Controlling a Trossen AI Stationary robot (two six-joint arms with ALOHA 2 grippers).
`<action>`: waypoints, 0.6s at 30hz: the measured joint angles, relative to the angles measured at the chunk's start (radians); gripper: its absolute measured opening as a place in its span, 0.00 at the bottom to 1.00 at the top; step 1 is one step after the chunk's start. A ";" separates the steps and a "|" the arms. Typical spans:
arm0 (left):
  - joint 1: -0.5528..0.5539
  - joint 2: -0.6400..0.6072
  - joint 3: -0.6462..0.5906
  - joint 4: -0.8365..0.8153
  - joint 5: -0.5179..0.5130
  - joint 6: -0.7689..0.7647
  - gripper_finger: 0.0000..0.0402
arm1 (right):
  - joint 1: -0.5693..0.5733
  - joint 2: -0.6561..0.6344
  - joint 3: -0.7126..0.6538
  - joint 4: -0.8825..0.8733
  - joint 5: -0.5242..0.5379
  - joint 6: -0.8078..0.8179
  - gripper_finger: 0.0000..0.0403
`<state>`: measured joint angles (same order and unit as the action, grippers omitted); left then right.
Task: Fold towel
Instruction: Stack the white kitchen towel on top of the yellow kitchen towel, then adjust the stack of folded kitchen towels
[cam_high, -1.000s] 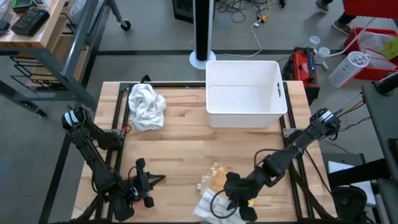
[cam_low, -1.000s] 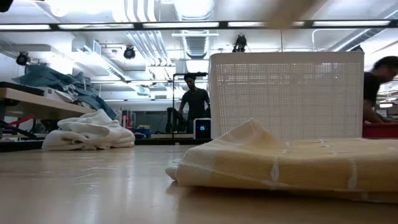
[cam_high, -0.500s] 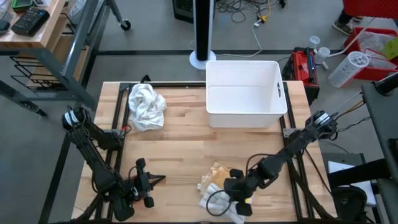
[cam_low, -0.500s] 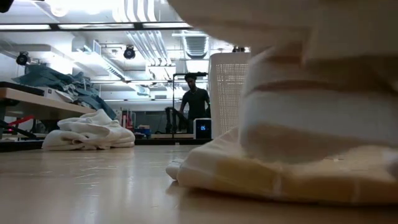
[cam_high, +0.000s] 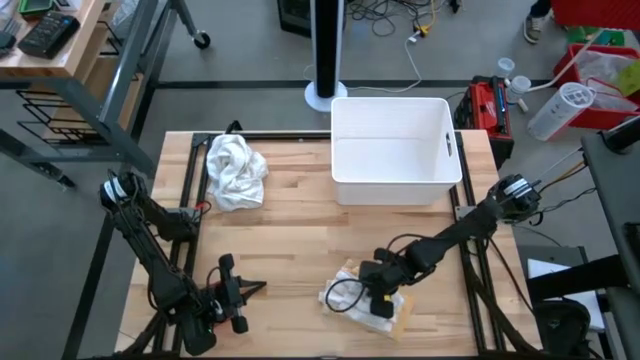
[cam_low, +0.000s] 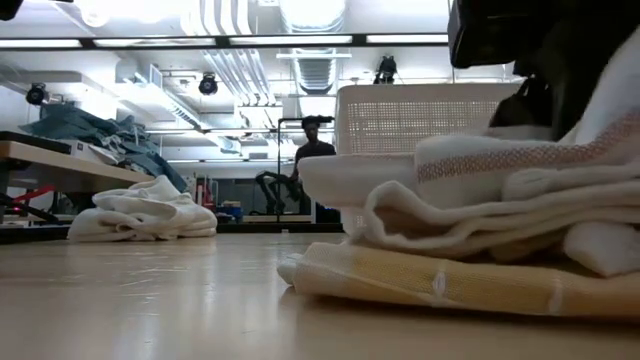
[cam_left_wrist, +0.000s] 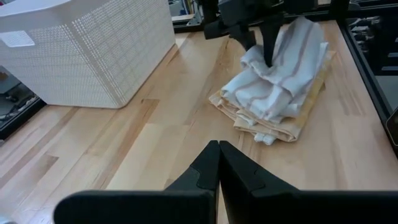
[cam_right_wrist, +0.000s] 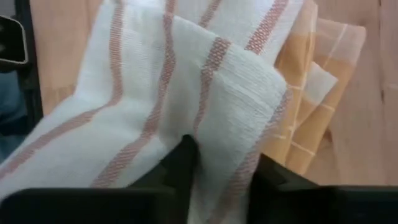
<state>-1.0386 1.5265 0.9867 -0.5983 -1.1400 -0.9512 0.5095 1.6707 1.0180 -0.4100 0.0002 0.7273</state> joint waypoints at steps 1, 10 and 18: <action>0.000 0.000 0.000 0.001 0.000 0.000 0.00 | -0.001 0.000 0.001 -0.004 0.000 -0.009 0.27; 0.033 0.002 0.000 0.159 0.070 0.095 0.00 | 0.009 -0.001 0.160 -0.282 0.069 -0.070 0.53; 0.195 0.081 0.000 0.408 0.192 0.364 0.00 | 0.111 -0.001 0.308 -0.543 0.324 -0.074 0.57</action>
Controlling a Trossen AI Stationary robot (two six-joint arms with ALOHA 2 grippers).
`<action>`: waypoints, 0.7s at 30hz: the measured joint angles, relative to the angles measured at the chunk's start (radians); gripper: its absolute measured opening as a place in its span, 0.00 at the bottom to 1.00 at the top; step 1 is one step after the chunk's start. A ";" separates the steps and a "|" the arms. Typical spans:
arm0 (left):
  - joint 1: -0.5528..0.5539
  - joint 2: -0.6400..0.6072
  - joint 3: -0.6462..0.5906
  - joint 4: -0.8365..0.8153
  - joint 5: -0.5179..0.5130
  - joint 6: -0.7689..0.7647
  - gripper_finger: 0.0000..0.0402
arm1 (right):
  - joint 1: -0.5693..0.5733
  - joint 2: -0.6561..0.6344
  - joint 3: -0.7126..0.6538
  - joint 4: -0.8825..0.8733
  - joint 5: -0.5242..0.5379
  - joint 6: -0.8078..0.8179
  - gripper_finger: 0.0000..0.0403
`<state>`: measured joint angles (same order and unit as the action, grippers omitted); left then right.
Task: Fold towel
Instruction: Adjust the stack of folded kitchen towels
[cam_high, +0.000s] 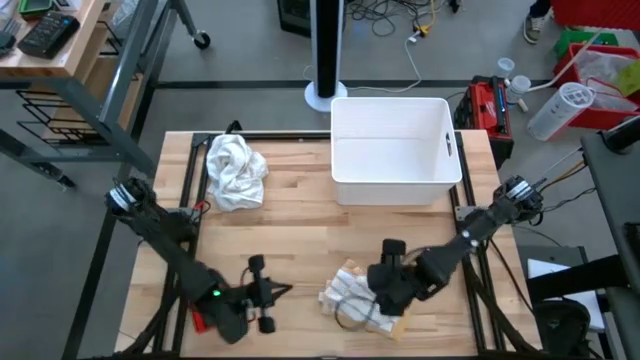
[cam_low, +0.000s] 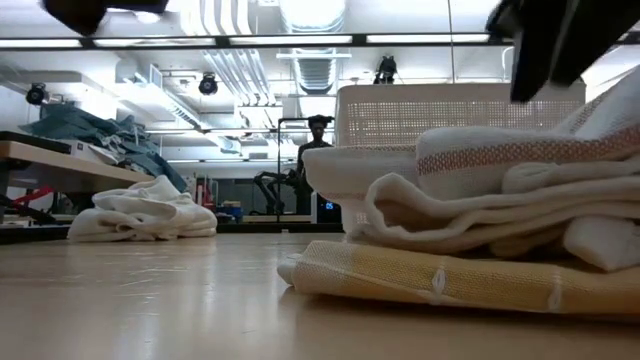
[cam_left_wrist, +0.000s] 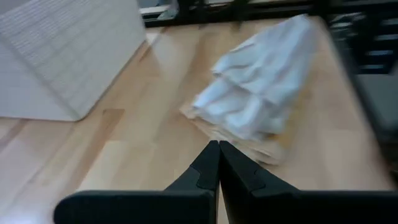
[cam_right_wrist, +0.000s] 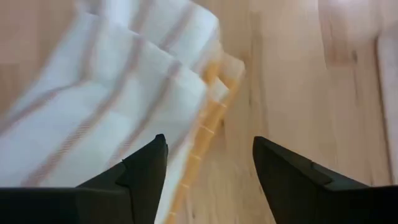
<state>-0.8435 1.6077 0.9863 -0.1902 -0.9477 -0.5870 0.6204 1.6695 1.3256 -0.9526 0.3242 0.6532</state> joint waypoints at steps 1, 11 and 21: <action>0.023 0.013 0.000 0.006 0.004 0.004 0.00 | 0.024 0.000 0.012 0.001 0.020 -0.002 0.56; 0.224 0.146 0.000 0.264 0.323 0.179 0.00 | 0.262 0.002 0.021 0.203 0.146 0.082 0.50; 0.352 0.167 0.000 0.374 0.493 0.311 0.00 | 0.289 0.013 -0.033 0.239 0.199 0.121 0.48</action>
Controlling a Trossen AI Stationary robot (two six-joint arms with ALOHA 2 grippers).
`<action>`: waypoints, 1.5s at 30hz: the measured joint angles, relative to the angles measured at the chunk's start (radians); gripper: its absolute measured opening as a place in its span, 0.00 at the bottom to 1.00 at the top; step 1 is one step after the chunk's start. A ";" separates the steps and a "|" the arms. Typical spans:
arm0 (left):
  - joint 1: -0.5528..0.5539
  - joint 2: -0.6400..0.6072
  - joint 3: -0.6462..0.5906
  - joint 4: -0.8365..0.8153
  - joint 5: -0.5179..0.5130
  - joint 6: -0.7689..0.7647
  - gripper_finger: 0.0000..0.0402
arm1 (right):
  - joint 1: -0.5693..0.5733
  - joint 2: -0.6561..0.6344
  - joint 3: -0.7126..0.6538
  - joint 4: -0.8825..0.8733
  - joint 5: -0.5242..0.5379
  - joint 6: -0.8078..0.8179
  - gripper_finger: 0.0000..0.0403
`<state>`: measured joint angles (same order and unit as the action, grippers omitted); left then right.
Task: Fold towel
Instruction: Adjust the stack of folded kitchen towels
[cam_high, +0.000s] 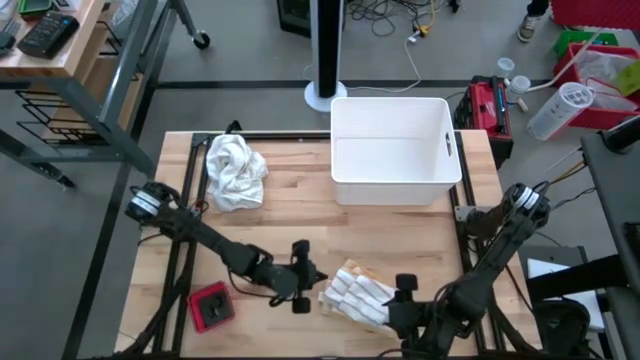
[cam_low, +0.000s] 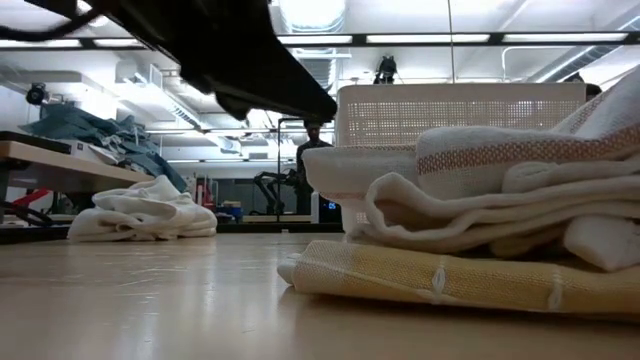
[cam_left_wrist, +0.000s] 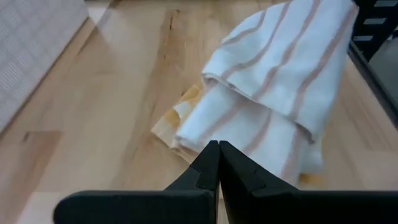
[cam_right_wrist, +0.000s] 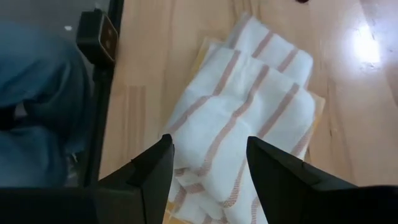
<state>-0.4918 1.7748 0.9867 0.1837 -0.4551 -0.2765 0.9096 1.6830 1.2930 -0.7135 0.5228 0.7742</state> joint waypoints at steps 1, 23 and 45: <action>0.011 0.001 0.000 0.001 0.011 0.019 0.00 | 0.000 0.008 0.000 0.001 -0.004 -0.003 0.48; 0.088 0.009 0.000 0.016 0.162 0.071 0.00 | 0.047 0.132 0.011 -0.061 -0.079 0.080 0.03; 0.091 0.009 0.000 0.381 0.462 0.031 0.00 | 0.097 0.086 0.011 -0.083 -0.128 0.203 0.02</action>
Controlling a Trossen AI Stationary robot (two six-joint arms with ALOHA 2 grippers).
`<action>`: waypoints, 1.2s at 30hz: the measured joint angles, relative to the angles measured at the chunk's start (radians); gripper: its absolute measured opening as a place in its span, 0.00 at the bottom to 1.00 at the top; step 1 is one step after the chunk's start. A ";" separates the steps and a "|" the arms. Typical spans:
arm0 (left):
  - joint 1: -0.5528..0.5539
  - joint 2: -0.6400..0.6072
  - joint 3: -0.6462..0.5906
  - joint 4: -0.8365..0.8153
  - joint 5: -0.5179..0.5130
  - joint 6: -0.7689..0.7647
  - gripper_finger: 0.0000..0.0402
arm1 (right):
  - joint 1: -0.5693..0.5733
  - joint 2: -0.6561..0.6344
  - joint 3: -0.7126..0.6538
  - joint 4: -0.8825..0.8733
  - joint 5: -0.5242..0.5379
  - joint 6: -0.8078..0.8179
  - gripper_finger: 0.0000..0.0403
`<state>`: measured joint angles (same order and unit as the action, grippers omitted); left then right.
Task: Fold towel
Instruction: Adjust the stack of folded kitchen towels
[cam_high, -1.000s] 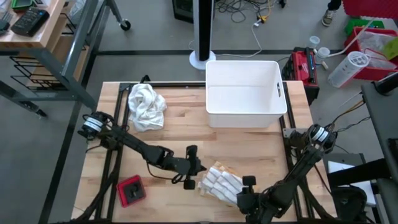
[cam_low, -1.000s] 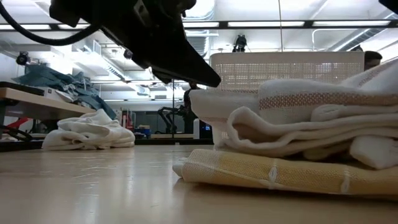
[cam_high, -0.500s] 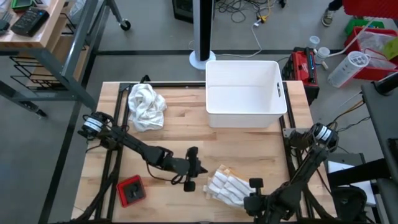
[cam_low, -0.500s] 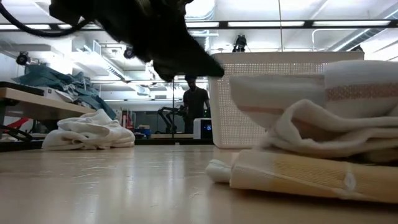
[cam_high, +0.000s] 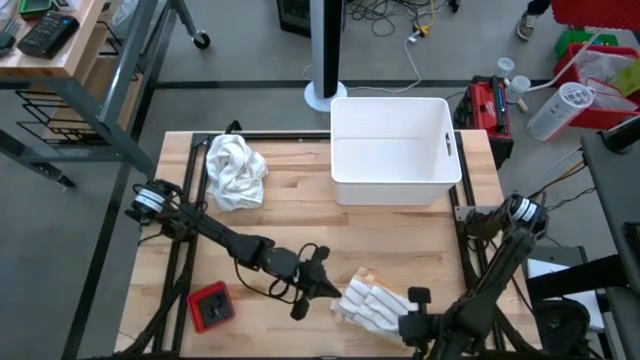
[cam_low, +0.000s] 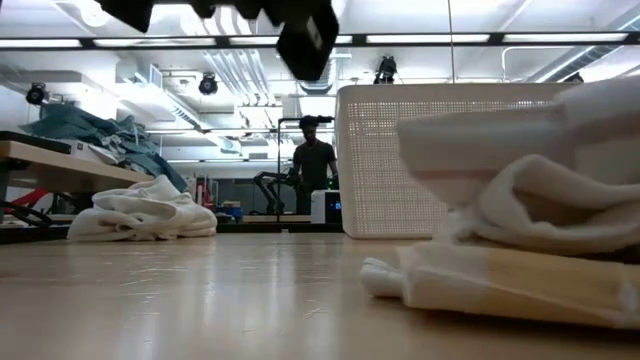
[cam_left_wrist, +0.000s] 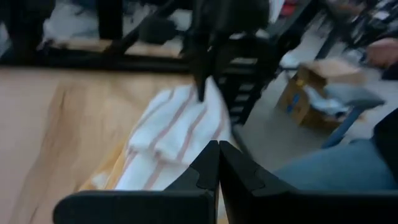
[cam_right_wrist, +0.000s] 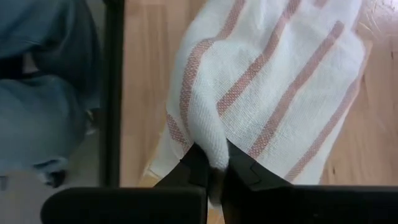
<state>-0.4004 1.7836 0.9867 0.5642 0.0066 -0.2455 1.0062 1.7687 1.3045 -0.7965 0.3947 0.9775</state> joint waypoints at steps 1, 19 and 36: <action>0.000 0.000 0.005 0.003 0.009 0.001 0.00 | 0.004 -0.012 0.000 -0.001 -0.001 0.010 0.02; 0.023 0.246 0.278 -0.203 0.125 0.075 0.00 | 0.032 -0.048 0.000 -0.007 -0.161 0.168 0.38; 0.043 0.576 0.780 -0.531 0.132 0.156 0.00 | 0.209 -0.047 -0.008 -0.025 0.719 0.598 0.19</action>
<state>-0.3573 2.3592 1.7665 0.0335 0.1387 -0.0896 1.2156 1.7219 1.2969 -0.8211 1.1138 1.5756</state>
